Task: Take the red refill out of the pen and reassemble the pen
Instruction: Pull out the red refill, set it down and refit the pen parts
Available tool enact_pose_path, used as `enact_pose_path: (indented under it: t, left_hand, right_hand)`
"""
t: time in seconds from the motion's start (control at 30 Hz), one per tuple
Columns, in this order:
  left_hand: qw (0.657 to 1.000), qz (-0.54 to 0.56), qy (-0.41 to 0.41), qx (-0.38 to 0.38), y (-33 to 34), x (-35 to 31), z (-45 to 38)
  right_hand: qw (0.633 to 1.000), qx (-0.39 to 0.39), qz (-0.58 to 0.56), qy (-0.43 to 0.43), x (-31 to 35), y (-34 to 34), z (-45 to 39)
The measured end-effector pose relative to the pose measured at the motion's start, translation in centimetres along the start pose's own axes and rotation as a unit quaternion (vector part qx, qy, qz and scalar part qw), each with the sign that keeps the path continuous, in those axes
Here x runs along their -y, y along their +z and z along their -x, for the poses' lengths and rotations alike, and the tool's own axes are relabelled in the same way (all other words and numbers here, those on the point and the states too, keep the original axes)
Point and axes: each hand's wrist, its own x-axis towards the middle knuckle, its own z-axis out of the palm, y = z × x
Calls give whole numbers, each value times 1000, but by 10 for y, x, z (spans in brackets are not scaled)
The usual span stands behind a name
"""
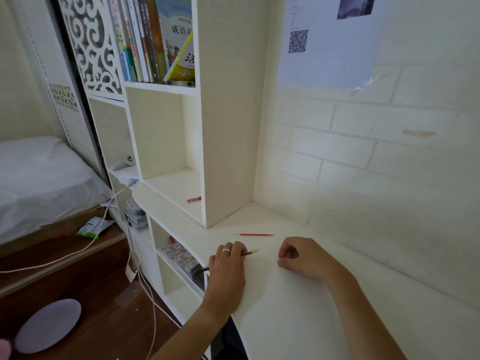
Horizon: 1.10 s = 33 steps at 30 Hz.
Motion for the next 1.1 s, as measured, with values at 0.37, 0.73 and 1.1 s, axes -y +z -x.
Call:
enact_pose_path:
  t: [0.37, 0.73, 1.1]
  left_hand:
    - [1000, -24, 16, 6, -1, 0, 0]
    - [999, -25, 29, 2, -1, 2, 1]
    - [998, 63, -9, 1, 0, 0, 2]
  right_hand:
    - [988, -52, -17, -144, 30, 26, -6]
    - [982, -70, -65, -163, 31, 29, -8]
    - [963, 0, -263, -67, 28, 32, -5]
